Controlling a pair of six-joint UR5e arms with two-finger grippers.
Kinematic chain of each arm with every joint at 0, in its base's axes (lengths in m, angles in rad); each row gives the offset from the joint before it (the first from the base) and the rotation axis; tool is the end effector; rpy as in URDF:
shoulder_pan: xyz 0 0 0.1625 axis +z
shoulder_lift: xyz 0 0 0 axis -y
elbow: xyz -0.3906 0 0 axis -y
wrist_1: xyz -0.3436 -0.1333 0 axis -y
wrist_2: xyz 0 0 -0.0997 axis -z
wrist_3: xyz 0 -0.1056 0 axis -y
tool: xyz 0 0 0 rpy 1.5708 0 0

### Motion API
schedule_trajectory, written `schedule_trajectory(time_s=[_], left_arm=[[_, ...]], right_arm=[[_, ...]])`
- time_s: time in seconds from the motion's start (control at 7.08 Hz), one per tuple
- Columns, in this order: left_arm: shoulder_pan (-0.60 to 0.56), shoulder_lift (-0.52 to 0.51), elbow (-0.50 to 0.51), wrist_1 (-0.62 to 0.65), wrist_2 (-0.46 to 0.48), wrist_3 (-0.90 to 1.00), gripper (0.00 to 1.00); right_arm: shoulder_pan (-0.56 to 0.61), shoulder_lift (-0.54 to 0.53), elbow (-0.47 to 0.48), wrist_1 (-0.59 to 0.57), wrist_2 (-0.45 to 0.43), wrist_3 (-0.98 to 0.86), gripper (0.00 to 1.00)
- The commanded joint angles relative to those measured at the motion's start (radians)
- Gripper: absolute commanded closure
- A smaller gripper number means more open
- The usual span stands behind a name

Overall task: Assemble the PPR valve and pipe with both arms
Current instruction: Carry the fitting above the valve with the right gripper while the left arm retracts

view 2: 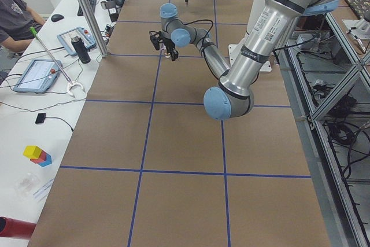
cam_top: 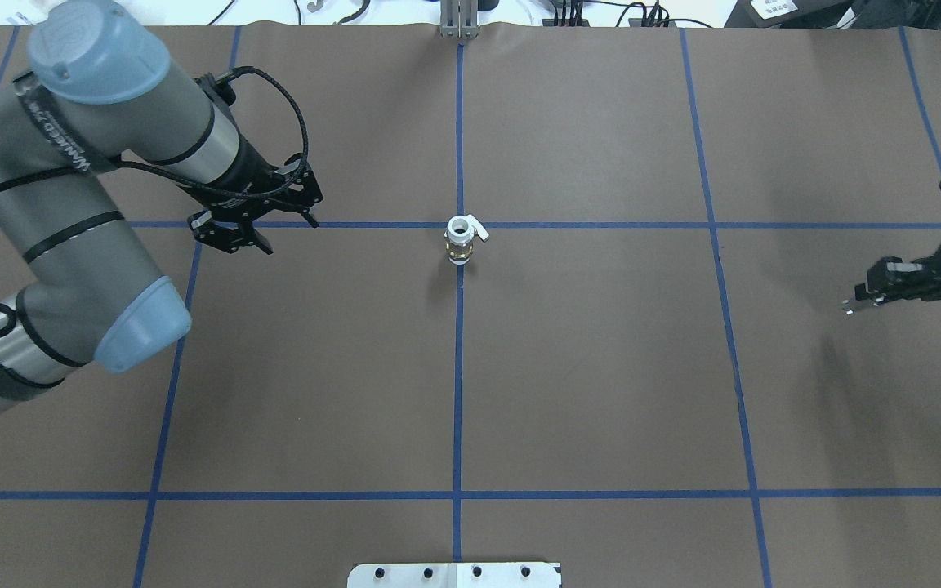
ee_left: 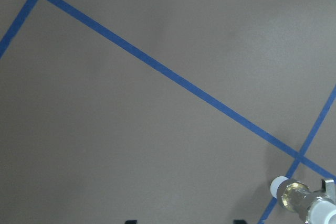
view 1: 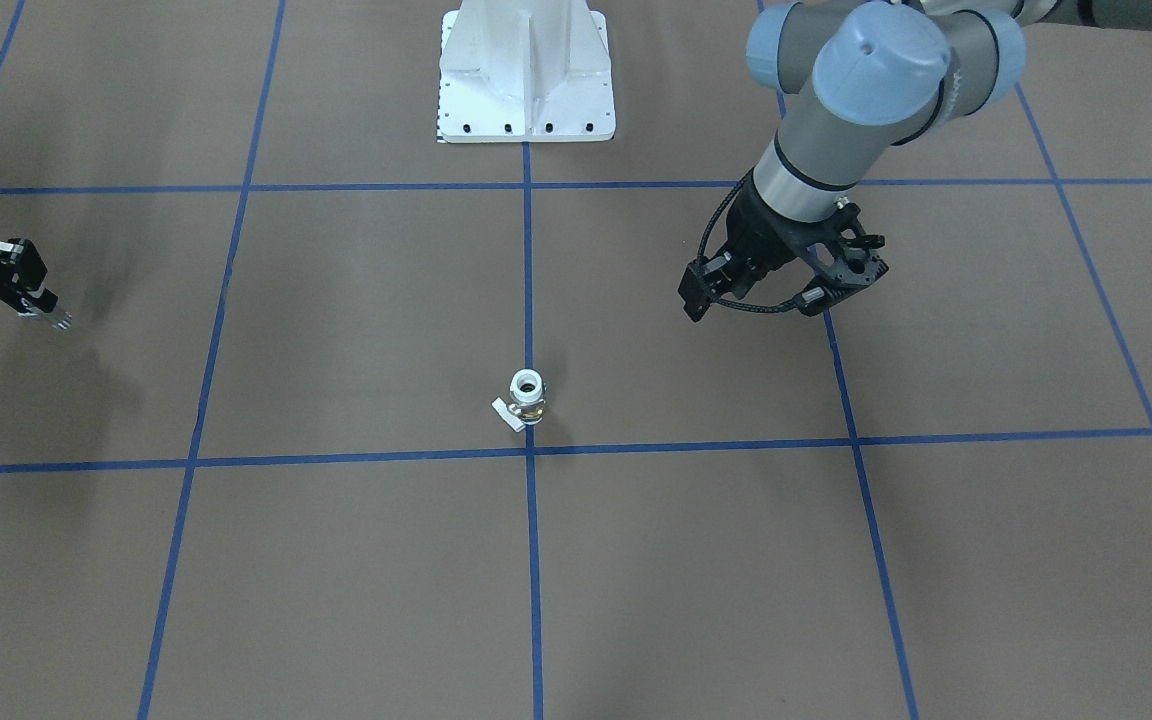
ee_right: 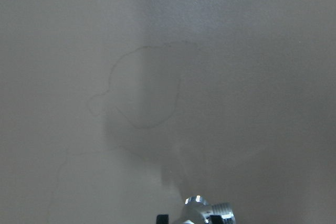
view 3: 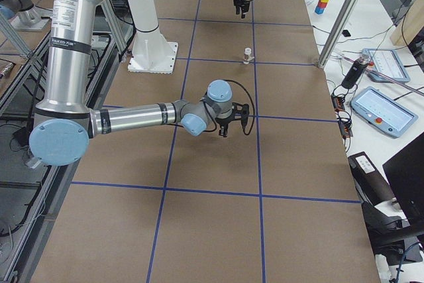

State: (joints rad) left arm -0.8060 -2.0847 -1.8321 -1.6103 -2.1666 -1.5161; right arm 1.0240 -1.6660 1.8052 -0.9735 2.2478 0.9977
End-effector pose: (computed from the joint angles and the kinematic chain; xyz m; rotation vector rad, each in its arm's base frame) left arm 0.3408 -0.4621 0.2496 -0.1825 0.9587 -0.4490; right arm -0.1674 -0.4042 0.4977 0.0563 -0.9548 0.1669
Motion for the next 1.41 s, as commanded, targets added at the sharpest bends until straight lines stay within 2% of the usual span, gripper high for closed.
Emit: schedule_trajectory(time_s=[0.0,0.14,0.28,0.42,0.71,0.85,0.99,1.27], left_arm=[[-0.091,0.171,-0.074,0.001,-0.089,0.318,0.31],[-0.140,0.229,-0.078,0.000,-0.123,0.485,0.19],[-0.181,0.277,-0.078,0.000,-0.128,0.589,0.00],[-0.212,0.305,-0.078,0.001,-0.128,0.649,0.00],[-0.232,0.331,-0.073,0.003,-0.128,0.692,0.00],[-0.248,0.350,-0.072,-0.008,-0.128,0.695,0.00],[-0.257,0.363,-0.072,-0.004,-0.130,0.755,0.00],[-0.265,0.377,-0.073,0.001,-0.130,0.815,0.00]], right_arm=[[-0.001,0.273,0.023,-0.301,-0.005,0.070,1.00],[-0.028,0.454,0.023,-0.490,-0.013,0.137,1.00],[-0.114,0.608,0.020,-0.631,-0.089,0.241,1.00],[-0.205,0.712,-0.006,-0.663,-0.167,0.347,1.00],[-0.251,0.962,-0.215,-0.663,-0.183,0.467,1.00],[-0.275,1.018,-0.280,-0.660,-0.189,0.476,1.00],[-0.297,1.022,-0.293,-0.654,-0.227,0.478,1.00],[-0.308,1.022,-0.297,-0.643,-0.238,0.473,1.00]])
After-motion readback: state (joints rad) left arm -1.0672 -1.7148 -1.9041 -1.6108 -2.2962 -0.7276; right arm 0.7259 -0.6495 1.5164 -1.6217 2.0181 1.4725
